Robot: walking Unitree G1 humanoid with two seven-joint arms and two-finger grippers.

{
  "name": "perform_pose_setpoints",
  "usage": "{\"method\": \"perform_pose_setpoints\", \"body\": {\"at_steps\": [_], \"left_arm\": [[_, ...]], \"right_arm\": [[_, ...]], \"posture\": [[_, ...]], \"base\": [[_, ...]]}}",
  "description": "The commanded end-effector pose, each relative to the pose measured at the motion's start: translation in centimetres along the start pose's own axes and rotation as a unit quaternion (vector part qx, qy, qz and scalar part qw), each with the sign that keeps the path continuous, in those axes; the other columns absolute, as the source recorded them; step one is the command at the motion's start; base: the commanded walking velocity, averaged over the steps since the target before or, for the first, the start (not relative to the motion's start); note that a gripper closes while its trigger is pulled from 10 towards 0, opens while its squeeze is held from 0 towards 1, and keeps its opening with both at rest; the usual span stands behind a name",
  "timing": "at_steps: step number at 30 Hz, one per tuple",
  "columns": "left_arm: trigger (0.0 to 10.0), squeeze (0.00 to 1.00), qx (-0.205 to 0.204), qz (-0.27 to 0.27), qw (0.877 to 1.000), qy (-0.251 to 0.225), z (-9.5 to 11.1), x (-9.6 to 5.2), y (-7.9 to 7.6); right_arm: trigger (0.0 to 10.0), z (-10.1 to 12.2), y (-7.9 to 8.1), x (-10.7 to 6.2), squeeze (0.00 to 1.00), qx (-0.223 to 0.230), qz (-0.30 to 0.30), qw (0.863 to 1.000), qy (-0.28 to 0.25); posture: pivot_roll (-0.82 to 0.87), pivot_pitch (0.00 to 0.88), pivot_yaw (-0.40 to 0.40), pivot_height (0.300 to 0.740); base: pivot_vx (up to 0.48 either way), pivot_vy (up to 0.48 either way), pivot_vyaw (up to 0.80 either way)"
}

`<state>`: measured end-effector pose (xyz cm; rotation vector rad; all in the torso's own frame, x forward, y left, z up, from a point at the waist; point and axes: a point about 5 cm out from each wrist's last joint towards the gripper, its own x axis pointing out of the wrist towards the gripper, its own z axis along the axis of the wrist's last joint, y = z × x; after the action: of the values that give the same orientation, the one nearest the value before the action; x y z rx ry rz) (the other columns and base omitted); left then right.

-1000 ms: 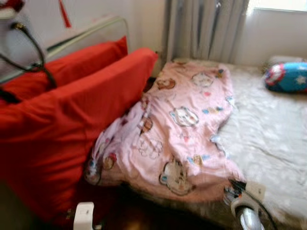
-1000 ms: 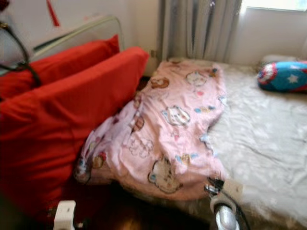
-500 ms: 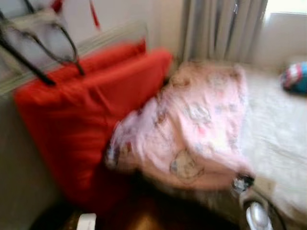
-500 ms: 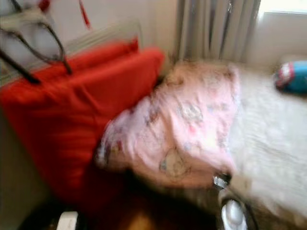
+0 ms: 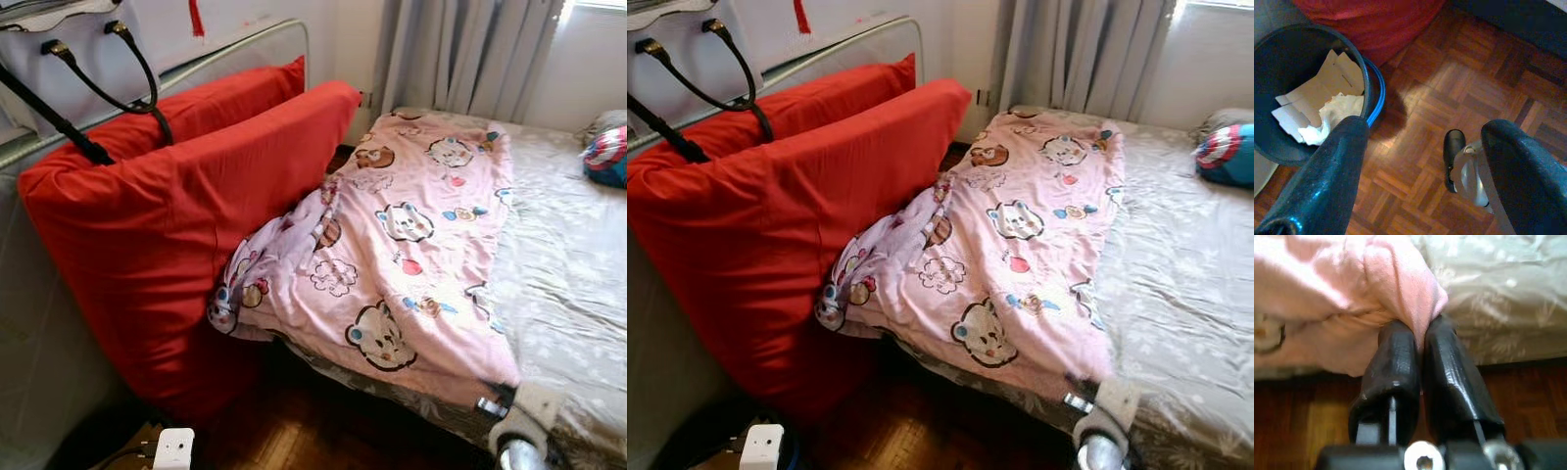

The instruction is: Clean up the room

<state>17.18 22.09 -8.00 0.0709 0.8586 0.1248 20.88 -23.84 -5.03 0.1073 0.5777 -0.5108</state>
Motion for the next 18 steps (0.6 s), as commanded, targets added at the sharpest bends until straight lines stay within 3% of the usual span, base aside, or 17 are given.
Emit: {"method": "perform_pose_setpoints", "body": {"at_steps": [1,7,12,13,14,15,16,18], "left_arm": [[10.0,0.00,0.009,-0.002,1.000,0.009,-0.2,0.0,0.0],[10.0,0.00,0.010,-0.001,1.000,0.015,-0.7,-0.1,-0.1],[10.0,0.00,0.013,-0.003,1.000,0.022,-0.9,-0.2,0.0],[10.0,0.00,0.013,-0.003,1.000,0.022,-0.8,-0.2,0.0],[10.0,0.00,0.012,-0.002,1.000,0.023,-0.8,-0.2,0.1],[10.0,0.00,0.012,-0.001,1.000,0.024,-0.8,-0.2,0.1],[10.0,0.00,0.012,0.000,1.000,0.025,-0.9,-0.2,0.1],[10.0,0.00,0.011,0.001,1.000,0.028,-1.0,-0.2,0.2]], "right_arm": [[10.0,-0.7,0.1,-0.2,0.00,-0.002,0.003,1.000,0.020],[10.0,-3.1,-1.1,-0.9,0.00,0.021,-0.018,0.996,0.089],[10.0,-3.6,-1.3,-1.1,0.00,0.018,-0.016,0.994,0.103],[10.0,-3.7,-1.2,-1.1,0.64,0.016,-0.014,0.994,0.106],[10.0,-3.8,-1.2,-1.2,0.80,0.017,-0.013,0.994,0.108],[10.0,-3.8,-1.2,-1.2,0.84,0.017,-0.013,0.994,0.108],[10.0,-3.9,-1.2,-1.3,0.96,0.018,-0.014,0.994,0.110],[10.0,-3.9,-1.2,-1.3,0.94,0.017,-0.017,0.994,0.107]], "posture": [[-0.01,0.000,-0.001,0.740],[-0.01,0.000,0.001,0.740],[-0.01,0.000,0.004,0.740],[-0.01,0.000,0.003,0.740],[-0.01,0.000,0.003,0.740],[-0.01,0.000,0.003,0.740],[-0.01,0.000,0.003,0.740],[0.00,0.000,0.003,0.740]], "base": [[0.000,0.000,0.00],[0.000,0.000,0.00],[0.000,0.000,0.00],[0.000,0.000,0.00],[0.000,0.000,0.00],[0.000,0.000,0.00],[0.000,0.000,0.00],[0.000,0.000,0.00]]}}
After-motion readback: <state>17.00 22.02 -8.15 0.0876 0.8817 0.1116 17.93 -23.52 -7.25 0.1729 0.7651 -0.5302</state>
